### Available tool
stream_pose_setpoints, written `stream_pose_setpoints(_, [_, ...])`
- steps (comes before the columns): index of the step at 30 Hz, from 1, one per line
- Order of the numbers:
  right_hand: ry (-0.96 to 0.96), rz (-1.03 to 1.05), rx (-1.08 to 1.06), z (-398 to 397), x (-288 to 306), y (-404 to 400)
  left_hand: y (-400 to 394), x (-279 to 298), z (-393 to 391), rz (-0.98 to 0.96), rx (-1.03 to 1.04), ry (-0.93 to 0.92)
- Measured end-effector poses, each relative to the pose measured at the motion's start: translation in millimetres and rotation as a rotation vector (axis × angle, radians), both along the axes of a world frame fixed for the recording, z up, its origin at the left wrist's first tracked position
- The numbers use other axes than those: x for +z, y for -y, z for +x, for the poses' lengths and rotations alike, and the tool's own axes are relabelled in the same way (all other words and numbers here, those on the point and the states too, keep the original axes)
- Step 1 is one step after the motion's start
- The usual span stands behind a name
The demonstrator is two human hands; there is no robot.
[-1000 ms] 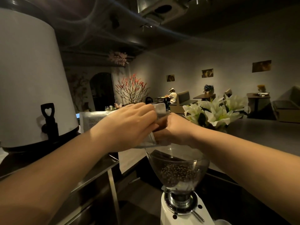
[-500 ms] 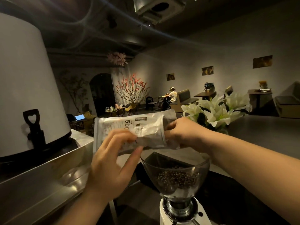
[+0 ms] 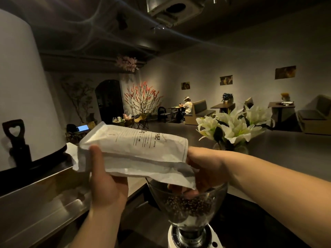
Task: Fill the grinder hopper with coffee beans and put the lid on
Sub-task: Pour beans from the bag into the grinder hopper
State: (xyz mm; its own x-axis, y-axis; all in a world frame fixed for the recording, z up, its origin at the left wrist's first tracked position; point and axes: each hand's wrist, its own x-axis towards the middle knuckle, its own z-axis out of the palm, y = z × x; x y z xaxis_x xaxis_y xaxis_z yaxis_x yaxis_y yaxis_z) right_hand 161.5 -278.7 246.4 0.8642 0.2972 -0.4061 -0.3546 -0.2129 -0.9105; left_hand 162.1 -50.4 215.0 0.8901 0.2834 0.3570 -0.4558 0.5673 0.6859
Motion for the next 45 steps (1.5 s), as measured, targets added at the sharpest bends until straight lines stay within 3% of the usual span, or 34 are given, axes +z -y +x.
stream_pose_setpoints(3, [0.075,-0.082,0.067,0,12,9,3,10,7,-0.022,0.032,-0.042])
stream_pose_setpoints(8, [0.7,-0.809,-0.164,14,29,40,6,10,17,0.133,0.055,-0.045])
stream_pose_setpoints(13, [0.781,-1.056,-0.148,19,12,44,12,19,32,0.391,0.039,0.024])
stream_pose_setpoints(18, [0.848,-0.826,-0.184,26,-9,40,28,44,36,0.72,-0.081,0.079])
stream_pose_setpoints(23, [0.839,-0.689,-0.143,30,-19,51,58,41,36,1.028,-0.04,0.127])
stream_pose_setpoints(26, [0.809,-0.624,-0.097,33,-19,56,60,39,40,0.926,0.032,0.137])
stream_pose_setpoints(30, [0.794,-0.608,-0.061,31,-17,64,67,32,36,1.073,-0.048,0.137])
stream_pose_setpoints(34, [0.788,-0.617,-0.019,26,-18,64,63,25,42,0.958,0.09,0.165])
stream_pose_setpoints(37, [0.831,-0.648,-0.055,25,-21,61,65,25,39,1.042,0.023,0.148])
stream_pose_setpoints(40, [0.839,-0.657,-0.062,22,-22,61,64,22,41,0.958,0.103,0.191])
stream_pose_setpoints(45, [0.853,-0.65,-0.065,20,-24,61,64,16,39,1.042,0.05,0.198])
